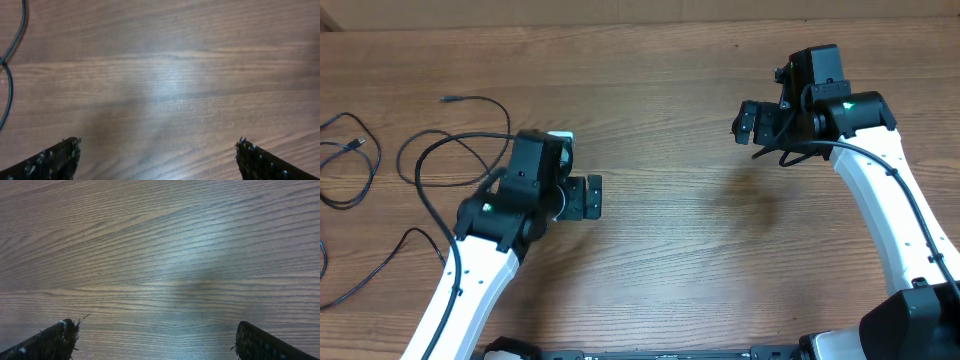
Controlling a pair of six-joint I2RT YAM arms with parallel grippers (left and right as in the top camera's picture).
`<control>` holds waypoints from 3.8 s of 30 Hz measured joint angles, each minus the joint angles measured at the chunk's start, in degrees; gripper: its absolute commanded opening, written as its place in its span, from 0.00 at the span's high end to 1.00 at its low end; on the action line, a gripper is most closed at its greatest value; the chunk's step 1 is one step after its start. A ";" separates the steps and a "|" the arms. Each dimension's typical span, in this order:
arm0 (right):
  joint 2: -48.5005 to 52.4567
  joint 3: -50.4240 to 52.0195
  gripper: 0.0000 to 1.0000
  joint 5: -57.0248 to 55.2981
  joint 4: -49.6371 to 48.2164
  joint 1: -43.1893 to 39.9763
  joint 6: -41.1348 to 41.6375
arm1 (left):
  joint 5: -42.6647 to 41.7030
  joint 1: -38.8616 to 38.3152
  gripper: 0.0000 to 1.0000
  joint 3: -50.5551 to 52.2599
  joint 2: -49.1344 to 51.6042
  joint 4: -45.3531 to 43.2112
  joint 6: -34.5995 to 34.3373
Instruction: Untangle cables
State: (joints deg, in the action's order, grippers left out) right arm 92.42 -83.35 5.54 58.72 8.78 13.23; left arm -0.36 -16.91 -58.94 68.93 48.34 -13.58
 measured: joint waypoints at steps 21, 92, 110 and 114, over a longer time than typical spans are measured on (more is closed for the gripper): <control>0.00 0.00 0.00 0.00 -0.02 0.00 0.02 | -0.04 0.00 0.00 39.26 -40.33 -46.34 5.46; 0.00 0.00 0.00 0.00 0.02 0.00 0.02 | -3.26 6.56 0.00 58.42 -68.19 -44.22 20.04; 0.00 0.00 0.00 -0.02 0.02 0.00 0.02 | -3.26 6.56 0.00 58.42 -68.19 -44.22 20.04; 0.00 0.00 0.00 -0.02 0.26 0.00 0.02 | -3.26 6.56 0.00 58.42 -68.19 -44.22 20.04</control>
State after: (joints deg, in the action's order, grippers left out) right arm 92.42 -83.35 5.52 58.98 8.78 13.26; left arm -3.62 -10.35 -0.51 0.73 4.12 6.46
